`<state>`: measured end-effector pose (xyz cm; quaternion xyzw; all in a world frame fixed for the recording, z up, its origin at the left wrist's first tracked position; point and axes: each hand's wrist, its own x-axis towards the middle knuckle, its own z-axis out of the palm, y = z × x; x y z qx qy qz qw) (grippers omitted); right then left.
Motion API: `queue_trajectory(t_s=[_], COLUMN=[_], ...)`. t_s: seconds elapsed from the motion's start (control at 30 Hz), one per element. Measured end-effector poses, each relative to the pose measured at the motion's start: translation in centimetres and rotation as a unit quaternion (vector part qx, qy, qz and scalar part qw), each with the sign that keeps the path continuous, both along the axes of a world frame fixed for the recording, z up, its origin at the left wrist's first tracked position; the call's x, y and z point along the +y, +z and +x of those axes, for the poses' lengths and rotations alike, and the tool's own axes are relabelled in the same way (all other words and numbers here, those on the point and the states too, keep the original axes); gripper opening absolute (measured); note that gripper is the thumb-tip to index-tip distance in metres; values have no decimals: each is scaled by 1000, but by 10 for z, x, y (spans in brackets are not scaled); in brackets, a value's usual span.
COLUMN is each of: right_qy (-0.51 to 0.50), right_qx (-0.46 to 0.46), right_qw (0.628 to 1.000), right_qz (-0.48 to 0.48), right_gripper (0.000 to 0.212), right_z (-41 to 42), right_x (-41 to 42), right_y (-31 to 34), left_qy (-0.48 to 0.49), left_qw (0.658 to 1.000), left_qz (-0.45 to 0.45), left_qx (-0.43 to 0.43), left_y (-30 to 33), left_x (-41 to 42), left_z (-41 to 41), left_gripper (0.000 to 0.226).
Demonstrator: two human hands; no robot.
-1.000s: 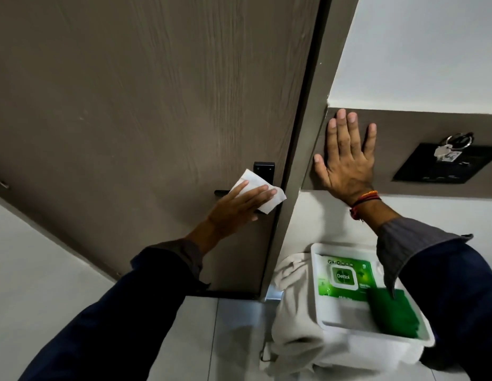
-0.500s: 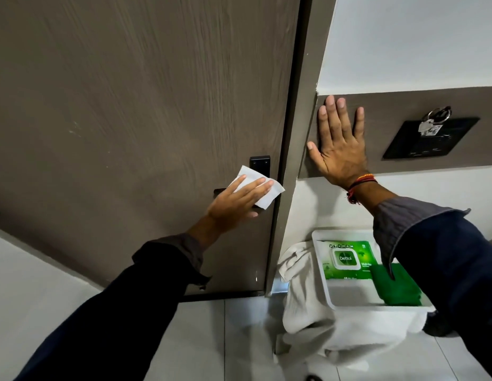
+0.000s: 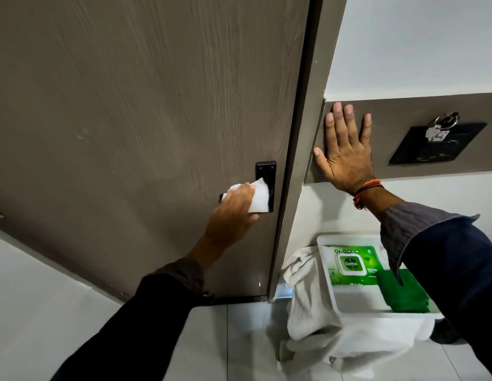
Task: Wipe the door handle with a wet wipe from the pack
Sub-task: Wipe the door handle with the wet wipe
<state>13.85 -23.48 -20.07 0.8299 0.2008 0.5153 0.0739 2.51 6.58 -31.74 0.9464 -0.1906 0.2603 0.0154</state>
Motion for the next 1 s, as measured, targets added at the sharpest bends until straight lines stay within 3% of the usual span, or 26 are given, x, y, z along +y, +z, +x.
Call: queue_trajectory(t_s=[0.13,0.37,0.5,0.6,0.87,1.0], right_qy=[0,21,27,26,18,28], right_qx=[-4,-4,-4,3,31,60], right_qw=[1000,1000,1000,1000,999,998], right_qz=[5,-3,-6,-7,-5,-20], right_gripper=[78,78,78,78,76,76], right_z=[1,6,6,5,4,-3], right_x=[0,3,-5,-2,-2,-4], right_y=[-1,-2,-5,-6,-3,1], left_qy=[35,75,55,92,89,99], left_qw=[999,989,997,995,995,989], left_qz=[-32,-124,-58,-37,-50,30], left_qx=[-20,30,-7,-14,-20,-101], left_y=[-2,13,5,1,23,29], left_x=[17,-67,-20,10,-65,-47], left_z=[-10,-2,-9,-15,-9,-14], left_gripper=[64,73,68,66,62,42])
